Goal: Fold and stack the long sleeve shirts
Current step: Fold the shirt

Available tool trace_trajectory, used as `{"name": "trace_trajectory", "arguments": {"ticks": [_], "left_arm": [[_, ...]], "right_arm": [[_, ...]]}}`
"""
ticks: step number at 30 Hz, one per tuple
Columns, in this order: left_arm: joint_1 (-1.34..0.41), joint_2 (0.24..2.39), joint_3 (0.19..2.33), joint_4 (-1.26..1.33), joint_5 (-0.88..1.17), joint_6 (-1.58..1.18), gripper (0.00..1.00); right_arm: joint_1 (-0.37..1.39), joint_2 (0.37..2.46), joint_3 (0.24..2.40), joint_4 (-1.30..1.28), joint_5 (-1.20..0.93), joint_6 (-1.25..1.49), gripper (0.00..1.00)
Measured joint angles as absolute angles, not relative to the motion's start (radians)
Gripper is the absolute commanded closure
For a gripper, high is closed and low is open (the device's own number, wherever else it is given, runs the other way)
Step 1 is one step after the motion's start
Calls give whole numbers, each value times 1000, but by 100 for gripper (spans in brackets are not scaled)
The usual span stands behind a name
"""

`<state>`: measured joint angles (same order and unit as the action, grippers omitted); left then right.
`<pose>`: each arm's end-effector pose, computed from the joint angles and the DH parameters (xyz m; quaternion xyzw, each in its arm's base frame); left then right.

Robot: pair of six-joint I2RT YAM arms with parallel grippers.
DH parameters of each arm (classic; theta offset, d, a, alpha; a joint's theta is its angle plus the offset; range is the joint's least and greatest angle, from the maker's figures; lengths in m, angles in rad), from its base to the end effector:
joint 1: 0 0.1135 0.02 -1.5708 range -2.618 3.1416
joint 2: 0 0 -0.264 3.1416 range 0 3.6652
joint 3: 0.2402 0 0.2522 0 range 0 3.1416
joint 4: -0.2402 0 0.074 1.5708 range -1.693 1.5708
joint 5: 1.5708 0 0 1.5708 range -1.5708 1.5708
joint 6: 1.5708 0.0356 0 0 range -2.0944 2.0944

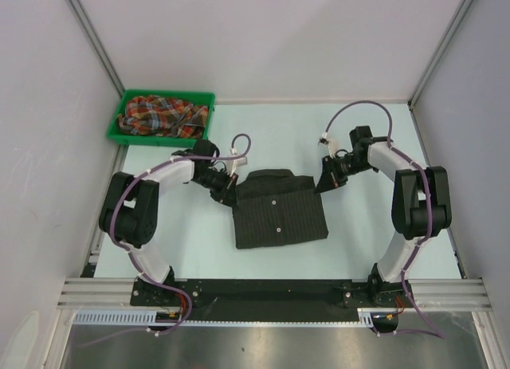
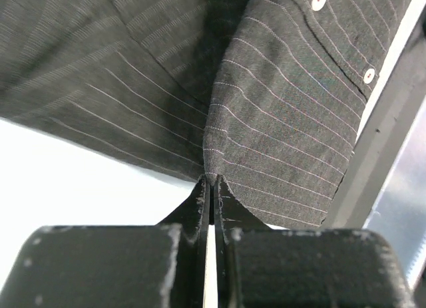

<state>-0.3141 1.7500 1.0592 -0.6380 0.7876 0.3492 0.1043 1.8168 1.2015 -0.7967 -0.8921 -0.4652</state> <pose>0.2945 -0.1222 0.1672 0.3423 0.8517 -0.3789 0.1181 0.3295 0.0624 0.1820 -0.2855 0.8535 0.4102 0.1476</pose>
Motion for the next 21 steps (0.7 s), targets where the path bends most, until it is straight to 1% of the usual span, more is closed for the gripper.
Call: {"name": "trace_trajectory", "arguments": {"ticks": [6, 9, 15, 16, 21], "left_arm": [[-291, 1747, 1163, -640, 722, 349, 100], [-275, 1752, 1230, -640, 684, 350, 100], [-255, 1876, 1374, -623, 619, 347, 98], [-253, 1899, 1385, -616, 610, 344, 96], [-253, 2016, 1417, -596, 587, 317, 96]], "right_arm": [[104, 1805, 1305, -768, -890, -430, 100], [104, 1835, 1370, -744, -886, -405, 100], [107, 1985, 1497, -628, -863, -328, 100], [107, 2014, 1507, -607, -856, -313, 100], [110, 2144, 1519, -537, -826, -244, 100]]}}
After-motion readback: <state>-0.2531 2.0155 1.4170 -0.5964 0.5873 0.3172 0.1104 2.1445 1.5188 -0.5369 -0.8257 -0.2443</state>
